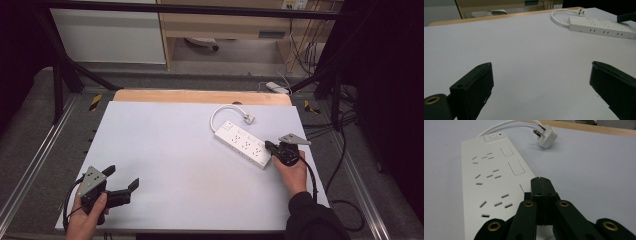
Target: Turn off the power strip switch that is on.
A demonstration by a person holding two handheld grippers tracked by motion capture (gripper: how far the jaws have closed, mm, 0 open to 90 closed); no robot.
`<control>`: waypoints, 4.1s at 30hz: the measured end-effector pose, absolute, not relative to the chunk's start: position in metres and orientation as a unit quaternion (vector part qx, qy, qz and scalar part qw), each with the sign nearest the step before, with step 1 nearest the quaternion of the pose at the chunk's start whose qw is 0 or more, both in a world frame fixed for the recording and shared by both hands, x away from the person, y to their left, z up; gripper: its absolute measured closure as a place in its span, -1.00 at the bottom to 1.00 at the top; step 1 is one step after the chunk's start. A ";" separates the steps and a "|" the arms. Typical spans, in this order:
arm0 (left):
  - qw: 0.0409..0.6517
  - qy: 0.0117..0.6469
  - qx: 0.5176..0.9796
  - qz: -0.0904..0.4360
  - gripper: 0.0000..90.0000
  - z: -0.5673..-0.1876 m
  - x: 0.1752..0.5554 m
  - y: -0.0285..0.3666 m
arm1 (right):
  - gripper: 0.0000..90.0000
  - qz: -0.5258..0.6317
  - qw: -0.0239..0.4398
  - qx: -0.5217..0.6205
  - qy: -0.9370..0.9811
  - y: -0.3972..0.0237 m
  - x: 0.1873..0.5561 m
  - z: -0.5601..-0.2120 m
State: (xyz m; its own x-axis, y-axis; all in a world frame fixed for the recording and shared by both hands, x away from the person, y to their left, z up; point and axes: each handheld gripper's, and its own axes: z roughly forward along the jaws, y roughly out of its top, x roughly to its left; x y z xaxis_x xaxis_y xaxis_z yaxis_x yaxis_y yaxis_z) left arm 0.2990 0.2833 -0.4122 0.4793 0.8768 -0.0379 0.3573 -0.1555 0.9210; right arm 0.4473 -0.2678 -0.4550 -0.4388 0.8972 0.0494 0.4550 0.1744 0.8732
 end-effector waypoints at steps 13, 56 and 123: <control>0.483 0.433 0.711 0.269 -0.88 -0.412 0.299 0.283 | 1.00 0.442 0.248 0.470 0.723 -0.271 0.447 -0.455; 0.484 0.434 0.711 0.269 -0.88 -0.412 0.299 0.284 | 0.78 0.455 0.243 0.460 0.722 -0.261 0.447 -0.441; 0.483 0.433 0.712 0.268 -0.88 -0.412 0.299 0.283 | -0.83 0.514 0.259 0.442 0.688 -0.255 0.420 -0.379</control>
